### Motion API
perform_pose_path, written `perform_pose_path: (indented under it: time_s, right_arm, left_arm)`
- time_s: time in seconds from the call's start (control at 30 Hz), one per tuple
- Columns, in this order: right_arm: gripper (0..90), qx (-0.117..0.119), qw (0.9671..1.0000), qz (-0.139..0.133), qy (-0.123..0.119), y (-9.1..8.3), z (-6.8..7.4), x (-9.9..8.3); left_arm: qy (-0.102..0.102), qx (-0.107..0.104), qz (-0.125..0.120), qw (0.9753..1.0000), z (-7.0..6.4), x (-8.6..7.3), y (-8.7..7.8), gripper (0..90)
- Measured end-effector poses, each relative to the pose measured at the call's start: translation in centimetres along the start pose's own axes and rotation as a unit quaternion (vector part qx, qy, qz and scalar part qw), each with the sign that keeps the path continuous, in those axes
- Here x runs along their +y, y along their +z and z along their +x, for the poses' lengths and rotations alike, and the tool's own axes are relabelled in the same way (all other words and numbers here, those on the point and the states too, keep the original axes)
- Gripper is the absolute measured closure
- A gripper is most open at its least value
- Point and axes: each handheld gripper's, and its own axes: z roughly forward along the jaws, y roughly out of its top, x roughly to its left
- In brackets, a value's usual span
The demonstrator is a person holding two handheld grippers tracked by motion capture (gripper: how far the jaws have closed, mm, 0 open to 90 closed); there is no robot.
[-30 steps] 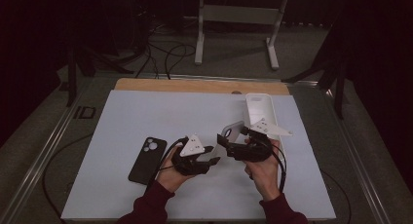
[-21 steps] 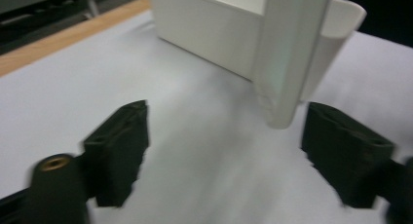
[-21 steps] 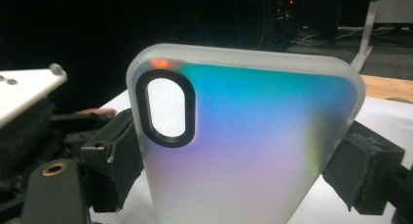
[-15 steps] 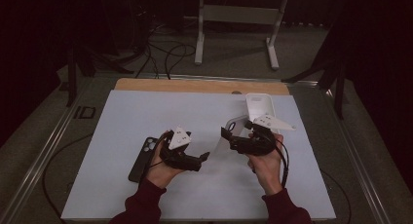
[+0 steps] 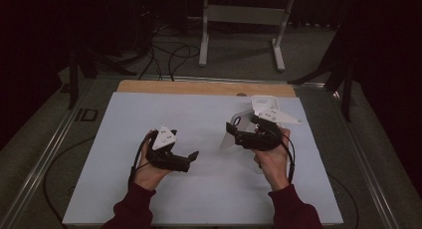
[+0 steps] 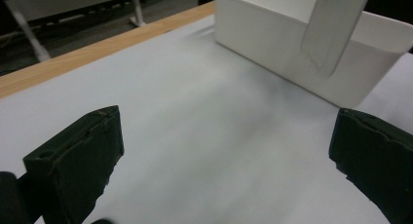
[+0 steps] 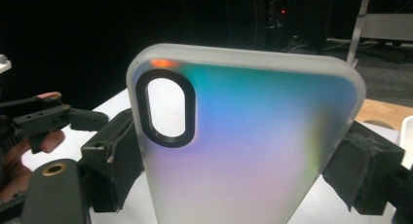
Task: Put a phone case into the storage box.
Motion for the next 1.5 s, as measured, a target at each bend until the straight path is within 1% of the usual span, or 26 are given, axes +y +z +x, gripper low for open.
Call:
perform_pose_path:
  time_s: [0.1,0.23,0.33,0.43,0.53,0.67,0.7,0.77,0.93,0.97,1.03,1.1,1.17,1.27,1.37,1.4,1.47,1.5]
  right_arm:
    - [16.8,-0.003,1.0000,-0.001,-0.002,0.1,-0.1,0.3]
    - [16.8,-0.005,1.0000,-0.002,-0.006,0.2,-0.3,0.8]
    - [16.8,-0.007,0.9999,-0.003,-0.009,0.2,-0.5,1.0]
    - [16.8,-0.010,0.9999,-0.004,-0.009,0.3,-0.7,1.2]
    - [16.8,-0.014,0.9998,-0.004,-0.010,0.4,-1.0,1.3]
    - [16.8,-0.015,0.9999,-0.006,-0.006,0.5,-1.4,1.5]
    - [16.8,-0.015,0.9999,-0.007,-0.003,0.5,-1.5,1.5]
    - [16.8,-0.015,0.9999,-0.007,-0.003,0.5,-1.6,1.7]
    - [16.8,-0.020,0.9998,-0.008,-0.004,0.5,-1.8,1.8]
    - [16.8,-0.022,0.9997,-0.008,-0.005,0.5,-1.9,1.9]
    - [16.8,-0.027,0.9996,-0.009,-0.004,0.6,-2.2,2.0]
    - [16.8,-0.030,0.9995,-0.009,-0.004,0.6,-2.3,2.1]
    - [16.8,-0.033,0.9994,-0.009,-0.006,0.6,-2.4,2.2]
    - [16.8,-0.037,0.9992,-0.011,-0.009,0.5,-2.6,2.3]
    - [16.8,-0.039,0.9992,-0.011,-0.007,0.4,-2.7,2.4]
    - [16.8,-0.041,0.9991,-0.011,-0.003,0.5,-2.9,2.4]
    - [16.8,-0.043,0.9990,-0.010,-0.006,0.5,-3.0,2.4]
    - [16.8,-0.044,0.9990,-0.010,-0.007,0.5,-3.1,2.4]
  left_arm:
    - [-0.009,0.003,-0.005,0.9999,0.7,-0.4,-0.6,0.0]
    - [-0.012,0.006,-0.009,0.9999,1.4,-0.9,-1.3,0.0]
    - [-0.017,0.010,-0.008,0.9998,1.9,-1.3,-1.9,0.0]
    - [-0.015,0.018,-0.005,0.9997,2.4,-1.8,-2.4,0.0]
    - [-0.016,0.023,-0.012,0.9995,2.9,-2.1,-2.9,0.0]
    - [-0.020,0.037,-0.020,0.9989,3.5,-2.5,-3.7,0.0]
    - [-0.022,0.044,-0.027,0.9984,3.6,-2.6,-4.0,0.0]
    - [-0.031,0.047,-0.032,0.9979,4.0,-2.7,-4.4,0.0]
    - [-0.029,0.056,-0.031,0.9975,4.5,-3.2,-5.1,0.0]
    - [-0.031,0.062,-0.036,0.9970,4.8,-3.6,-5.5,0.0]
    - [-0.033,0.065,-0.042,0.9965,5.1,-3.9,-5.9,0.0]
    - [-0.035,0.066,-0.045,0.9962,5.3,-4.1,-6.2,0.0]
    - [-0.032,0.069,-0.047,0.9960,5.4,-4.3,-6.3,0.0]
    - [-0.029,0.070,-0.044,0.9961,5.6,-4.5,-6.4,0.0]
    - [-0.029,0.073,-0.043,0.9960,5.7,-4.8,-6.4,0.0]
    - [-0.028,0.073,-0.041,0.9961,5.7,-4.9,-6.5,0.0]
    - [-0.026,0.075,-0.042,0.9960,5.7,-5.0,-6.6,0.0]
    - [-0.030,0.075,-0.046,0.9957,5.7,-5.1,-6.7,0.0]
